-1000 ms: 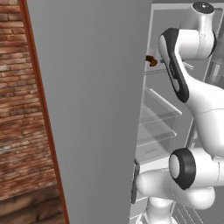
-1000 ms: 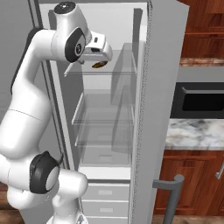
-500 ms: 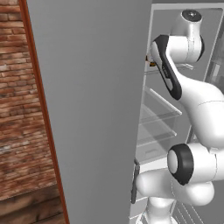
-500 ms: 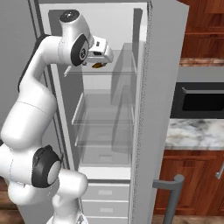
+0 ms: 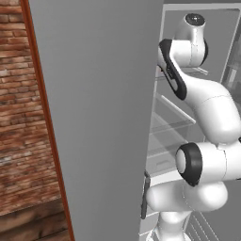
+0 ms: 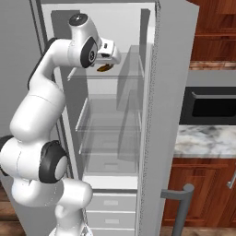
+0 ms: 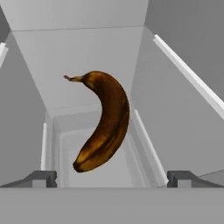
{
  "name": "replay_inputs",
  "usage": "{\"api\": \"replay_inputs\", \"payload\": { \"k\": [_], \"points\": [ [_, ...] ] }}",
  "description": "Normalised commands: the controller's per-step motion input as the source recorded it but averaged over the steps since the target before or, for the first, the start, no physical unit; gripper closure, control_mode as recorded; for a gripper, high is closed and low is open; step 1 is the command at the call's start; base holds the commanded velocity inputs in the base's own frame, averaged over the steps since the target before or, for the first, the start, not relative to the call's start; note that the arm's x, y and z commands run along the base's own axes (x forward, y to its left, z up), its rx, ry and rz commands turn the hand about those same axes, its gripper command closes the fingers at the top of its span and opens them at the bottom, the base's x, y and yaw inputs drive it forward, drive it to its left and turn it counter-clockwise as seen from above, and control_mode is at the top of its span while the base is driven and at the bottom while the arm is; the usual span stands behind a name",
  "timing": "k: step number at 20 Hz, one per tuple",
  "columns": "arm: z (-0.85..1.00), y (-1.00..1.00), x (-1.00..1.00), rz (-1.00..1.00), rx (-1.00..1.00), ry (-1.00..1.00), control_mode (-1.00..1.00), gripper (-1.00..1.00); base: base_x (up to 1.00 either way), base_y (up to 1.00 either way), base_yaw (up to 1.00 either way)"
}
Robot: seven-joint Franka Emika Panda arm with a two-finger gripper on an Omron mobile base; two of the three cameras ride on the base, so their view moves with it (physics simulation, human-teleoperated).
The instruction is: Pick up both bananas from the fridge and place them inside the tupperware on the counter.
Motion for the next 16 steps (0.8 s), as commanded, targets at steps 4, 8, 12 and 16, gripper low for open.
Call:
{"api": "replay_inputs", "payload": {
  "k": [4,8,12,16],
  "points": [
    [-0.04,0.0,0.39,0.0,0.0,0.0,-1.0,-1.0,0.0,0.0,0.0],
    [-0.07,0.0,0.33,0.0,0.0,0.0,-1.0,-1.0,0.0,0.0,0.0],
    [-0.04,0.0,0.36,0.0,0.0,0.0,-1.0,-1.0,0.0,0.0,0.0],
    [-0.07,0.0,0.36,0.0,0.0,0.0,-1.0,-1.0,0.0,0.0,0.0]
  ]
}}
